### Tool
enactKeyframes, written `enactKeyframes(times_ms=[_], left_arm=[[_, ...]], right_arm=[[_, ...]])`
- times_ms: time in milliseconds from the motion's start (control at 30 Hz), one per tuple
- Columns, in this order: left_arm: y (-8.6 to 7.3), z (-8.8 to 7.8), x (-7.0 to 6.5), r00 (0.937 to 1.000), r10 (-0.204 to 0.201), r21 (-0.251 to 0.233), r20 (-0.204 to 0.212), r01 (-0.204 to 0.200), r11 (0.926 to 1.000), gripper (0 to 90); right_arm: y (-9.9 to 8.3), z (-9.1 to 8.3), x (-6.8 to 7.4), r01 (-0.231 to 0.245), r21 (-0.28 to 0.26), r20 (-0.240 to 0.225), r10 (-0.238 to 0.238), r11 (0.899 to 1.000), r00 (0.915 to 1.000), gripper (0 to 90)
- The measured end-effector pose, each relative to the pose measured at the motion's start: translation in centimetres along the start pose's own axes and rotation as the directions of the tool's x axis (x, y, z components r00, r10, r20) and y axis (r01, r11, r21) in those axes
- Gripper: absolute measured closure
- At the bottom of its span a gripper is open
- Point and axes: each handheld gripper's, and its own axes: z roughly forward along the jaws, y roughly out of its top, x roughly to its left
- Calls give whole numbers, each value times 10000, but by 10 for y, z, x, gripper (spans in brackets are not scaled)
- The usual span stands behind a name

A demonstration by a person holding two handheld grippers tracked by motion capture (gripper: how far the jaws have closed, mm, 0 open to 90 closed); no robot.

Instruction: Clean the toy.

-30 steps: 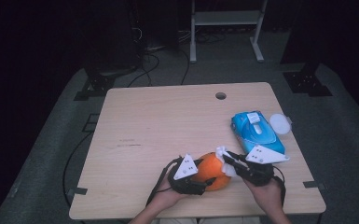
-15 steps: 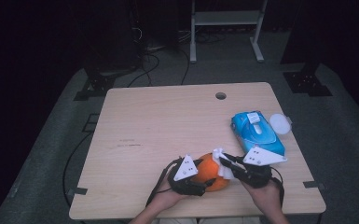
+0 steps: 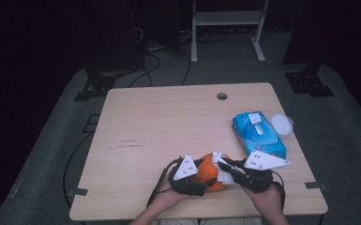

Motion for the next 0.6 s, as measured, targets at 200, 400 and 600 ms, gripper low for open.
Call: enactKeyframes(times_ms=[200, 400, 600], left_arm=[[0, 1, 0, 10000, -9, -46, -9, 9, 10000, 282], [-1, -1, 3, 10000, -34, -24, 26, 34, 10000, 281], [-2, -4, 5, 10000, -85, -4, 2, 85, 10000, 281]], right_arm=[[-8, 1, -16, -262, 188, 502, 253, 9995, 9984, 795], [-21, -6, -36, -997, 350, 936, 960, 9944, 9910, 795], [-18, -5, -31, -841, 365, 816, 809, 9958, 9934, 795]])
